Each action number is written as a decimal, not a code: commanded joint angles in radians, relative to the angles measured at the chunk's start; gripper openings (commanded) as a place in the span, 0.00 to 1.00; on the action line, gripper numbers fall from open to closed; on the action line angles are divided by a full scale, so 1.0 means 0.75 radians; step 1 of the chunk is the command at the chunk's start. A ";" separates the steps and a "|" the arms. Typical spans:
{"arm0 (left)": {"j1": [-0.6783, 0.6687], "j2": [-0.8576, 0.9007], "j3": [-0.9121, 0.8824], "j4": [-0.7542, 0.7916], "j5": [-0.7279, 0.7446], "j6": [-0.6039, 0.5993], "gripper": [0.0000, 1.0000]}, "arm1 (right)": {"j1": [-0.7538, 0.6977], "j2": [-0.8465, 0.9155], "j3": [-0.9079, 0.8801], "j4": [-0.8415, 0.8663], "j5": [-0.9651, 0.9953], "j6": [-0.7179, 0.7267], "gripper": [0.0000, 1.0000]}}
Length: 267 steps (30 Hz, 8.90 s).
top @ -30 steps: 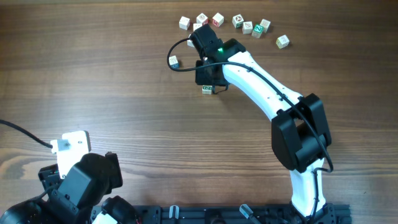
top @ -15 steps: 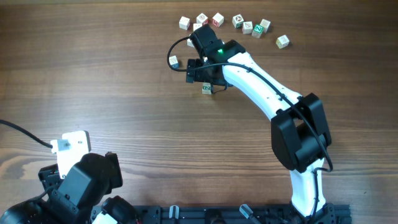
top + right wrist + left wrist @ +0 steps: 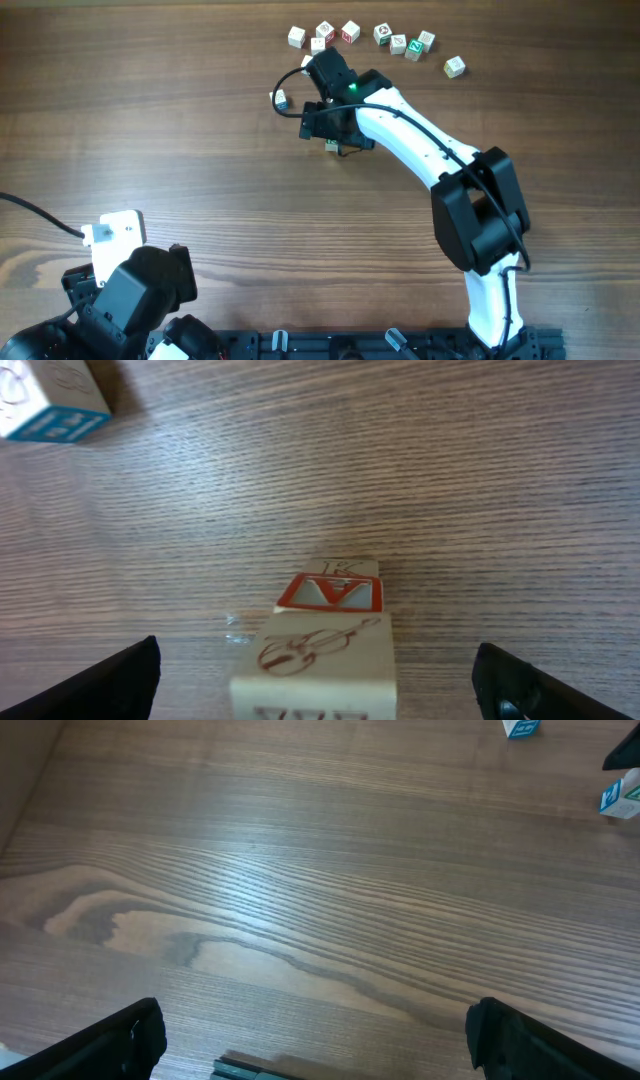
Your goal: Form a tower
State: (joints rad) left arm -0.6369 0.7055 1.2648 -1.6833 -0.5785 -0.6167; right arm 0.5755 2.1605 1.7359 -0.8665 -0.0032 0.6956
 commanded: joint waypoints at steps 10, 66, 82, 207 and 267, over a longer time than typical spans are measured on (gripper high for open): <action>0.000 -0.005 -0.004 0.002 -0.014 -0.027 1.00 | 0.067 0.036 -0.014 -0.004 0.105 -0.019 0.80; 0.000 -0.005 -0.004 0.002 -0.014 -0.027 1.00 | 0.066 0.082 -0.013 0.169 0.153 -0.110 0.86; 0.000 -0.005 -0.004 0.002 -0.014 -0.027 1.00 | 0.066 0.082 -0.013 0.178 0.143 -0.125 0.86; 0.000 -0.005 -0.004 0.002 -0.014 -0.027 1.00 | 0.056 -0.939 0.392 -0.897 0.598 0.007 1.00; 0.000 -0.005 -0.004 0.002 -0.014 -0.027 1.00 | -0.874 -2.877 -2.308 1.158 -0.054 -0.687 1.00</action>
State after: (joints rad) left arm -0.6369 0.7055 1.2648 -1.6833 -0.5785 -0.6197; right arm -0.0750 0.0181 0.0078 -0.0013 -0.0265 0.2131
